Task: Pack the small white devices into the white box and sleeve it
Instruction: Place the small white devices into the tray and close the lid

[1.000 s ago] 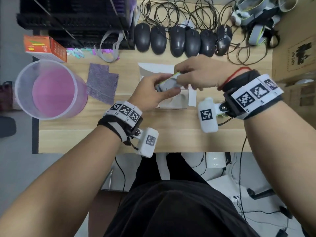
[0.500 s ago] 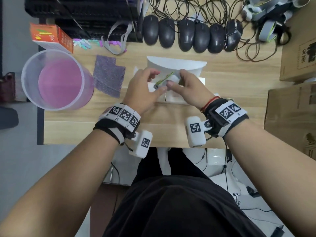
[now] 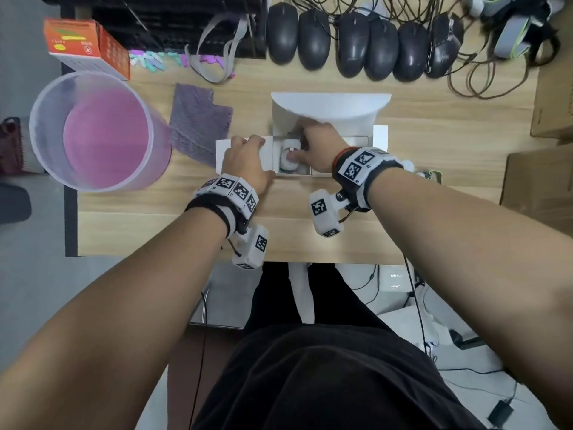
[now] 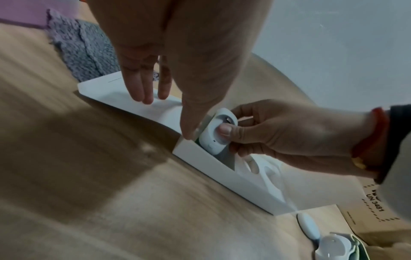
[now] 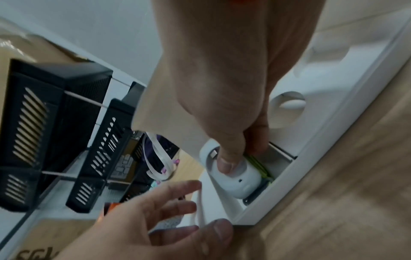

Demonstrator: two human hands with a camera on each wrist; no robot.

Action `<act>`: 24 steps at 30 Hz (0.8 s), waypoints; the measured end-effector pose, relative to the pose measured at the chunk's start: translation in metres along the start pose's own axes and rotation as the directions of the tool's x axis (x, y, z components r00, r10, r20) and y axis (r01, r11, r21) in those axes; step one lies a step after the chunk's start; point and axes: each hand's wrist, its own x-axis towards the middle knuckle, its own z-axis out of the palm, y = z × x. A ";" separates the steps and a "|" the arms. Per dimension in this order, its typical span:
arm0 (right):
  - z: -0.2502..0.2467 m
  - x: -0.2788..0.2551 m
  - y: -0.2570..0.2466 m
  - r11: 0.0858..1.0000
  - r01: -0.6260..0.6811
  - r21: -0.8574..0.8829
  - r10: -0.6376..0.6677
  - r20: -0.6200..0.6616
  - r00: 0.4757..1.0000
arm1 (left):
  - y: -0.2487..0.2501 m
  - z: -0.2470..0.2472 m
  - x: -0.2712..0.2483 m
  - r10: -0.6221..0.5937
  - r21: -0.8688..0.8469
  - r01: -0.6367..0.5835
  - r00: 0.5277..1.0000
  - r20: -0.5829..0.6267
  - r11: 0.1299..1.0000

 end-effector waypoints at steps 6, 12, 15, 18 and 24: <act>0.013 0.010 -0.002 1.000 0.011 0.025 -0.011 0.011 1.000 | -0.003 0.007 0.005 0.064 0.008 -0.064 0.998 0.004 0.998; 0.024 0.005 0.003 0.984 -0.132 0.118 0.148 -0.140 0.979 | -0.001 0.012 0.006 0.099 -0.008 -0.099 0.995 0.007 0.995; 0.021 0.005 0.008 0.961 -0.209 0.179 0.235 -0.139 0.962 | 0.000 0.013 0.005 0.126 -0.007 -0.126 0.992 0.010 0.992; 0.012 0.006 0.010 0.973 -0.228 0.044 0.231 -0.086 0.969 | 0.005 0.015 0.005 0.147 0.009 -0.147 0.989 0.019 0.989; 0.021 0.007 0.013 0.952 -0.302 0.043 0.301 0.021 0.953 | 0.015 0.019 0.003 0.190 0.056 -0.192 0.980 0.052 0.980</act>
